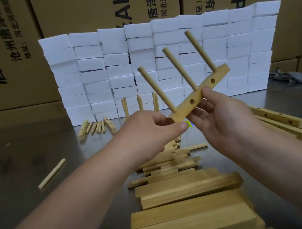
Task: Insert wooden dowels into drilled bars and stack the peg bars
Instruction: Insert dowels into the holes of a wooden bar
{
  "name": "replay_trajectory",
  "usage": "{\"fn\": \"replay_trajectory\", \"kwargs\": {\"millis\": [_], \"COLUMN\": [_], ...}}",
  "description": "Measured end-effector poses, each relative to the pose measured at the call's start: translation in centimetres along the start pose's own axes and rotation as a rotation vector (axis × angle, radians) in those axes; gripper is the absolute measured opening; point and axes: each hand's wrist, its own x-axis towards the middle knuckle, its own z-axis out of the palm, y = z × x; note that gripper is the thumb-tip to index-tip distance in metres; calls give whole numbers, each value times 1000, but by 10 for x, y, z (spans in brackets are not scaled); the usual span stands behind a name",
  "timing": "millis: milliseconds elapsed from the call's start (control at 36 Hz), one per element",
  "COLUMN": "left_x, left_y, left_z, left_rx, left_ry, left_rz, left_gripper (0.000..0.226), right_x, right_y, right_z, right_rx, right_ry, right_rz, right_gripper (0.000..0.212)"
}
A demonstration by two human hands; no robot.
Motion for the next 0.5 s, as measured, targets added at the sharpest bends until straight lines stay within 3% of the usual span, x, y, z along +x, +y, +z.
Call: {"fn": "replay_trajectory", "kwargs": {"millis": [194,417,500], "left_x": [9,17,22], "left_y": [-10,-23,-32], "left_z": [0,-4,-5], "left_rx": [-93,-109,-79], "left_ry": [139,217,239], "left_rz": [-2,-28,-52], "left_gripper": [17,9,28], "right_x": [-1,6,10], "right_y": [5,5,5], "right_z": [-4,-15,-21], "right_rx": [-69,-365,-600], "right_ry": [-92,-137,-119], "right_rz": [-3,79,72], "right_gripper": [16,15,14]}}
